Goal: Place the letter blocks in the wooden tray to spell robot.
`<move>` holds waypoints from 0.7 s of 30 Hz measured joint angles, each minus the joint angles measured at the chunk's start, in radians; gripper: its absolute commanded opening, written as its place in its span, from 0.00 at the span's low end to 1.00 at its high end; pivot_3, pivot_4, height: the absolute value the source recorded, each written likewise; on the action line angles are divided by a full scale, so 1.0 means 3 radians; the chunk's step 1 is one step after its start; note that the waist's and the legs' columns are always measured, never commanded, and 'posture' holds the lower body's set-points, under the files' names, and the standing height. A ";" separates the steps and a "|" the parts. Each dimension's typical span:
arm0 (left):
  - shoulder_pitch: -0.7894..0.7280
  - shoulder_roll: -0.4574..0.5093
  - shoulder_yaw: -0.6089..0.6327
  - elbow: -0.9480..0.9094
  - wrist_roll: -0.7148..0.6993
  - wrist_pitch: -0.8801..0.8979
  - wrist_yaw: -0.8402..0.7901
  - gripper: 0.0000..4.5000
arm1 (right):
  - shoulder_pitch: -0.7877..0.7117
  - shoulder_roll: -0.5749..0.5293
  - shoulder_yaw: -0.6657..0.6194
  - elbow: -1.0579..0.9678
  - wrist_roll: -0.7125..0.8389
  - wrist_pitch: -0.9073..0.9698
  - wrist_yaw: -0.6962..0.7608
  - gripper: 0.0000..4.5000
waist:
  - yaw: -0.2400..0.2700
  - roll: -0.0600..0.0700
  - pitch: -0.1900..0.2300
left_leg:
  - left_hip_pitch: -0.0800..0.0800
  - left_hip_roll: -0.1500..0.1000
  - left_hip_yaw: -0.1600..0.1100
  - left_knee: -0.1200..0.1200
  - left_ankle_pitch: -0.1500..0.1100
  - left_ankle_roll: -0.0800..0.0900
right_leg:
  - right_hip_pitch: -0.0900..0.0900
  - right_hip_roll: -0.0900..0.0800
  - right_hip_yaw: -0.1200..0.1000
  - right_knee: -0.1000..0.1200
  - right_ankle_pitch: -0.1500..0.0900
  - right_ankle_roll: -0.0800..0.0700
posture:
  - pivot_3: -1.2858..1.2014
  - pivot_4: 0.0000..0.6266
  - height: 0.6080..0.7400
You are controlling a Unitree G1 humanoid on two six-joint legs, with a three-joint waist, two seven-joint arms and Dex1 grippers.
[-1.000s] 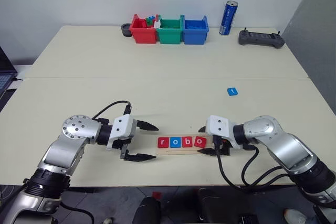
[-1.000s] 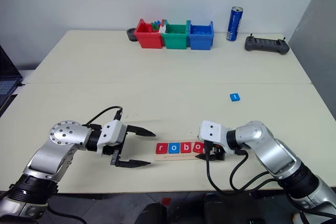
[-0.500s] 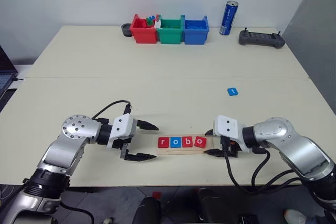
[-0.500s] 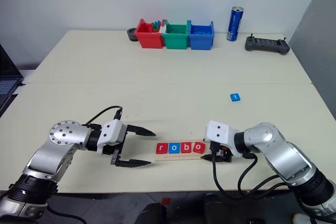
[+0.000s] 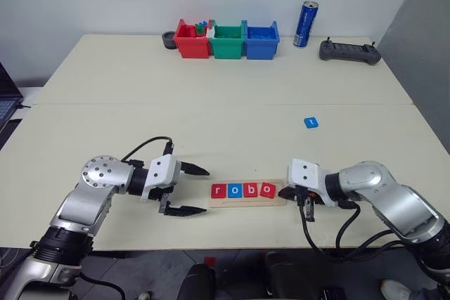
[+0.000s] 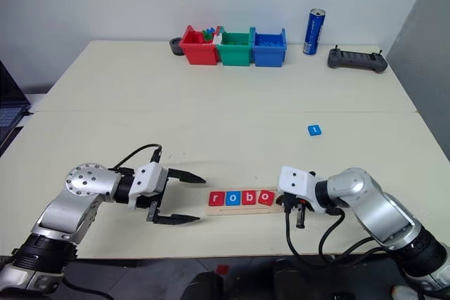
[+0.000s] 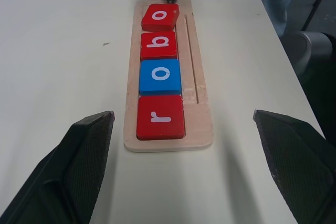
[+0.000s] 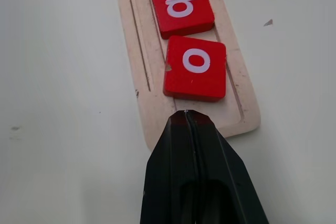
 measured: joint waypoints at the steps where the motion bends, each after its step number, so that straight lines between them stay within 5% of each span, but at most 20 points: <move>1: 0.0000 -0.0002 0.0000 0.0000 0.0000 0.0000 0.0001 1.00 | -0.0017 0.0017 0.0004 0.0012 -0.0014 0.0001 -0.0006 0.01 | 0.0000 0.0000 0.0000 | 0.0000 0.0000 0.0000 0.0000 0.0000 0.0000 | 0.0000 0.0000 0.0000 0.0000 0.0000 0.0000 | 0.52 0.24 1.00; 21: -0.0019 -0.0051 -0.0006 0.0033 0.0017 -0.0024 -0.0005 1.00 | -0.0208 0.0367 0.0132 0.0171 -0.0146 -0.0001 -0.0078 0.01 | -0.0001 0.0000 0.0000 | 0.0000 0.0000 -0.0001 0.0000 0.0000 0.0000 | 0.0000 0.0000 -0.0001 0.0000 0.0000 0.0000 | 0.52 0.24 1.00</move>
